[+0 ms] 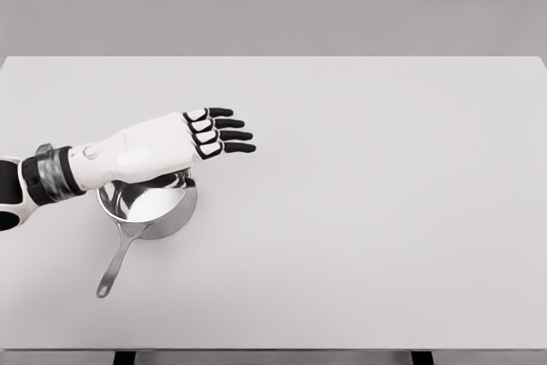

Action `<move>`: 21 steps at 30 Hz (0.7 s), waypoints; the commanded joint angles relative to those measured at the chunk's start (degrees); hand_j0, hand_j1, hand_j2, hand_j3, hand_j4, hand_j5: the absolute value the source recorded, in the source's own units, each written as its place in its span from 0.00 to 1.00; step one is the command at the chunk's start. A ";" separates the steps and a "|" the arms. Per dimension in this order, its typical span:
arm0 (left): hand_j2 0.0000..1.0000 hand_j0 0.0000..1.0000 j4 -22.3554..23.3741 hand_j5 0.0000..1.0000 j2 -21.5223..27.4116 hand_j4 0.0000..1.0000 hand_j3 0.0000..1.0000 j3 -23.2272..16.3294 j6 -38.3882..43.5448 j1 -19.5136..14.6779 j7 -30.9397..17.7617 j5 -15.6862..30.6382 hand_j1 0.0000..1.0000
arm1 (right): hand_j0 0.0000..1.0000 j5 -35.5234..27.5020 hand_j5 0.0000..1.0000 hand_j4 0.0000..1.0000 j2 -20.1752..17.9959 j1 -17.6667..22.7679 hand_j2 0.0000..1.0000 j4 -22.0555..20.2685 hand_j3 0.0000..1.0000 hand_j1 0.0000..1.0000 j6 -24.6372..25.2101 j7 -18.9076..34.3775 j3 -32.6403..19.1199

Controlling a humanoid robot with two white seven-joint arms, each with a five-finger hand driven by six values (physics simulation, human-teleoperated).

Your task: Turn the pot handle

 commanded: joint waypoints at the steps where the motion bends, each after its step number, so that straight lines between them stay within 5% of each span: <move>1: 1.00 1.00 -0.14 1.00 0.07 1.00 1.00 0.07 0.01 0.17 -0.02 0.35 1.00 | 1.00 0.00 1.00 1.00 0.00 0.00 1.00 0.01 1.00 1.00 -0.01 0.00 0.00; 7: 1.00 1.00 1.26 1.00 1.38 1.00 1.00 4.47 0.01 0.18 -0.46 1.31 1.00 | 1.00 0.00 1.00 1.00 0.00 0.00 1.00 0.01 1.00 1.00 -0.01 0.00 0.00; 11: 1.00 1.00 -0.05 1.00 4.98 1.00 1.00 4.55 0.01 0.18 -0.37 8.78 1.00 | 1.00 0.00 1.00 1.00 0.00 0.00 1.00 0.01 1.00 1.00 -0.01 0.00 0.00; 21: 1.00 1.00 -1.02 1.00 8.86 1.00 1.00 3.68 0.01 2.90 -0.46 8.08 1.00 | 1.00 0.00 1.00 1.00 0.00 0.00 1.00 0.01 1.00 1.00 -0.01 0.00 0.00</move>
